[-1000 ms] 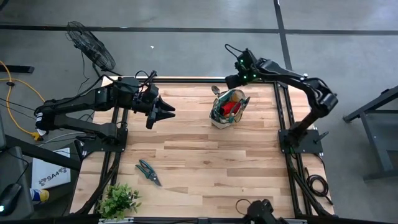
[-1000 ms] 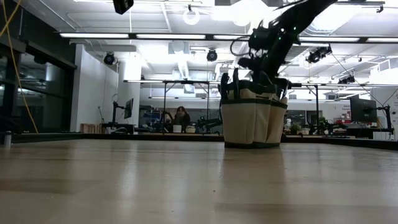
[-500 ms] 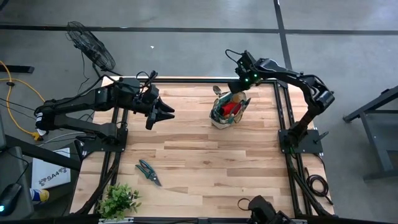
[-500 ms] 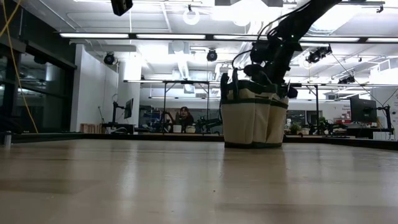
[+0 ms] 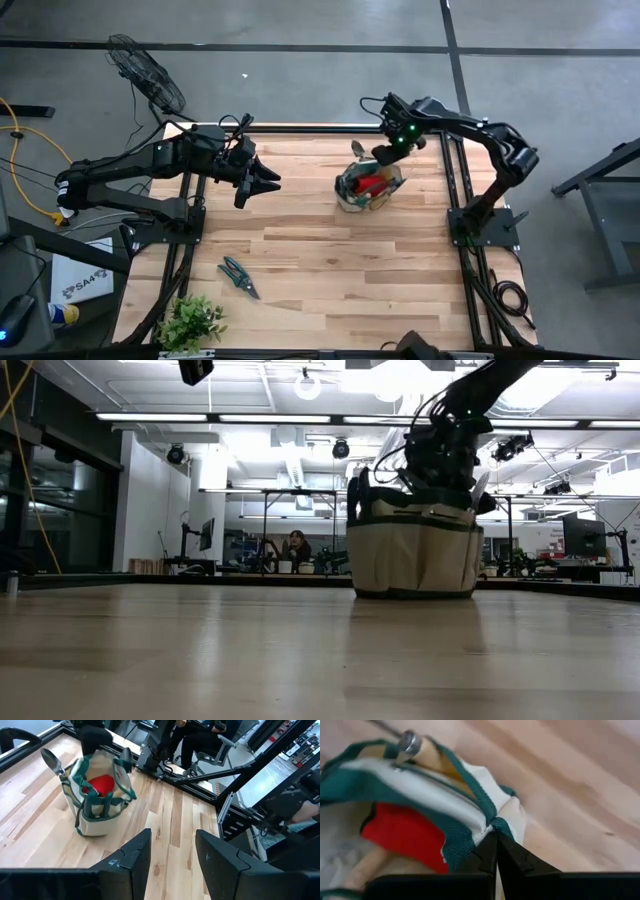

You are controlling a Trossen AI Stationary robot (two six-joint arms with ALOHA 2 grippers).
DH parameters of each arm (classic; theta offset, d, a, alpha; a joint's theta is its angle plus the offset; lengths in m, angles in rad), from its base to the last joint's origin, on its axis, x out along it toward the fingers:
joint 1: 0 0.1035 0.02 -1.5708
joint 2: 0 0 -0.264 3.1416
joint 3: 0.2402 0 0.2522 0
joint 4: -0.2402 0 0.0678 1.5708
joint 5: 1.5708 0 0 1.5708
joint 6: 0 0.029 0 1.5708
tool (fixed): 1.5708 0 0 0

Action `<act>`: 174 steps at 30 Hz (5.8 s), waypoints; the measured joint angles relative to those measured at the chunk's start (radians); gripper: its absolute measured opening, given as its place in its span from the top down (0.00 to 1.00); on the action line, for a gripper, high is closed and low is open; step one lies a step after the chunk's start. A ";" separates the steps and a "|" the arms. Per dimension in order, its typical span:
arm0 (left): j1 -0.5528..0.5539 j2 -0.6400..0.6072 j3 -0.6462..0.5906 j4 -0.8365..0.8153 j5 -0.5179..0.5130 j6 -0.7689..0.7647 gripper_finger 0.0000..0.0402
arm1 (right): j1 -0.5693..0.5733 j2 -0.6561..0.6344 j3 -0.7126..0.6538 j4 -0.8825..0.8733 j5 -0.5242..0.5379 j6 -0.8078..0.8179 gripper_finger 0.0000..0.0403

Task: Pick & Place Garden tools in Gardening bag
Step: Move the brown gardening bag to the center of the table, then put the green shear scissors into the gardening bag

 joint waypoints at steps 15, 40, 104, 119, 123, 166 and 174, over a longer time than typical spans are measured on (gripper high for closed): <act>0.000 0.000 0.000 0.000 0.000 0.000 0.62 | 0.212 0.000 0.000 0.126 -0.103 0.091 1.00; 0.000 0.000 0.000 0.000 0.000 -0.032 0.62 | 0.223 -0.024 0.000 0.191 0.089 0.141 1.00; 0.000 0.000 -0.001 -0.028 0.000 -0.067 0.62 | 0.617 -0.125 -0.001 0.277 -0.068 0.328 0.99; 0.000 0.002 -0.001 -0.175 0.090 -0.053 0.62 | 0.620 -0.392 -0.001 0.214 0.053 0.302 0.99; 0.000 0.016 -0.001 -0.259 0.192 0.029 0.62 | 0.632 -0.429 -0.001 0.174 0.101 0.299 0.99; -0.705 0.243 -0.001 -0.727 -0.333 -1.249 0.62 | 0.727 -0.442 -0.001 0.007 0.327 0.388 0.99; -0.865 0.249 -0.105 -0.648 -0.452 -1.658 0.62 | 0.727 -0.442 -0.001 0.011 0.343 0.495 0.99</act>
